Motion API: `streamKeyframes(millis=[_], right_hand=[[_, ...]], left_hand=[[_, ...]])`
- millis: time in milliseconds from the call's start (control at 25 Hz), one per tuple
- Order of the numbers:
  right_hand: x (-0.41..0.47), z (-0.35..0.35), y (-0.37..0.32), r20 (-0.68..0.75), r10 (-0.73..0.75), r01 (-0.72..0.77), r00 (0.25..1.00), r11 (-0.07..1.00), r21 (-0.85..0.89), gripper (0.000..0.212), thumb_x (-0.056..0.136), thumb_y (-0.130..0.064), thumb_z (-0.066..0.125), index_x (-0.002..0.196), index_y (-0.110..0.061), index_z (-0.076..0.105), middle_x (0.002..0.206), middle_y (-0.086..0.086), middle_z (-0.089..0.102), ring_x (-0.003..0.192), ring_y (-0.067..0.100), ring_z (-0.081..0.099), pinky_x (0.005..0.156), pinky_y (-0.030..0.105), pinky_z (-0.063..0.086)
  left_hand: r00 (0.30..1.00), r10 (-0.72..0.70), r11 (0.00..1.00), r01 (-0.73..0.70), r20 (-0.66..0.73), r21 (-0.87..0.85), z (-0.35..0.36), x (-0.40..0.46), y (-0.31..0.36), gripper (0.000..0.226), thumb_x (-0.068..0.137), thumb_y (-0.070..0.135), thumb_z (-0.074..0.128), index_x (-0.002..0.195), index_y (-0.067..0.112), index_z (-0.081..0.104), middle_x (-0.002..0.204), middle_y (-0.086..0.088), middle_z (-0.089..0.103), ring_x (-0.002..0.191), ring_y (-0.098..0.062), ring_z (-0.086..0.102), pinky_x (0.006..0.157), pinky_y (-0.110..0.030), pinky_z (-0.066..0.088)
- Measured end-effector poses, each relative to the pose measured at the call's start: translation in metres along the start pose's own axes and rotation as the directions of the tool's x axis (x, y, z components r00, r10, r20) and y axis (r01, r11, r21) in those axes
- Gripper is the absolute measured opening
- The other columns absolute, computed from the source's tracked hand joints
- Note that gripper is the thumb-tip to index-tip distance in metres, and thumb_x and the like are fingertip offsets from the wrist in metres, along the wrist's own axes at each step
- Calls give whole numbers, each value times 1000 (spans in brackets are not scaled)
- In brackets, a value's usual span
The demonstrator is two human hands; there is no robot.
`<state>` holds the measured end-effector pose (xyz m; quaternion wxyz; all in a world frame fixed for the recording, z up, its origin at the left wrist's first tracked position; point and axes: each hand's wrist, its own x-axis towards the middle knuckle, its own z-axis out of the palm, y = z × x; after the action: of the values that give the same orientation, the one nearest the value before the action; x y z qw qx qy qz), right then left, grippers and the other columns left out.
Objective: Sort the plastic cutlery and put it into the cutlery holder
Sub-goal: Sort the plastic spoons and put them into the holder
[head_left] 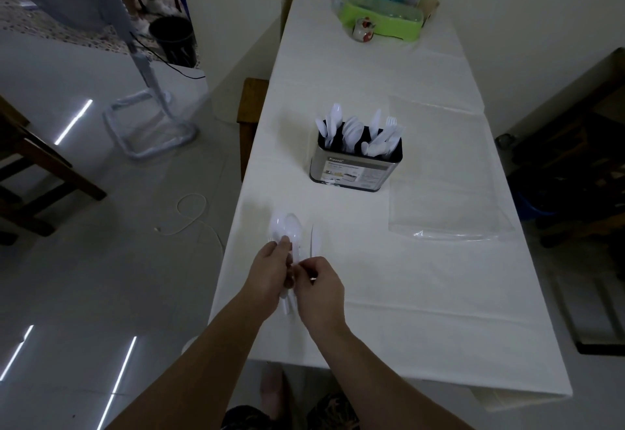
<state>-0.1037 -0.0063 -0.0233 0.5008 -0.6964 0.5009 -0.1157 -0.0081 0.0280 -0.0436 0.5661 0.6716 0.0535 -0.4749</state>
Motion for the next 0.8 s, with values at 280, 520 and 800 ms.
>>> streamKeyframes(millis=[280,520,800], right_hand=[[-9,18,8,125,-92,112,988,981,-161,23,100,-30,52,116,-24,67,106,-10,69,94,6,64,84,17,51],[-5,12,42,12,-38,39,999,869,-493,22,92,-45,56,105,-28,60,91,-11,63,82,10,62,73,33,57],[5,33,13,55,-125,126,991,681,-722,39,90,-64,48,98,-27,57,87,-10,62,75,11,60,60,27,49]], left_hand=[[987,85,991,-71,-133,110,-28,12,-3,26,102,28,44,86,12,58,74,-9,57,68,-23,56,68,-37,46],[977,2,996,-22,-215,-89,-60,27,-4,16,100,18,43,91,11,54,63,-5,48,45,-17,46,44,-27,38],[985,-71,997,68,-155,-23,-61,19,-22,18,97,20,48,88,7,56,61,-5,44,47,-17,39,44,-25,32]])
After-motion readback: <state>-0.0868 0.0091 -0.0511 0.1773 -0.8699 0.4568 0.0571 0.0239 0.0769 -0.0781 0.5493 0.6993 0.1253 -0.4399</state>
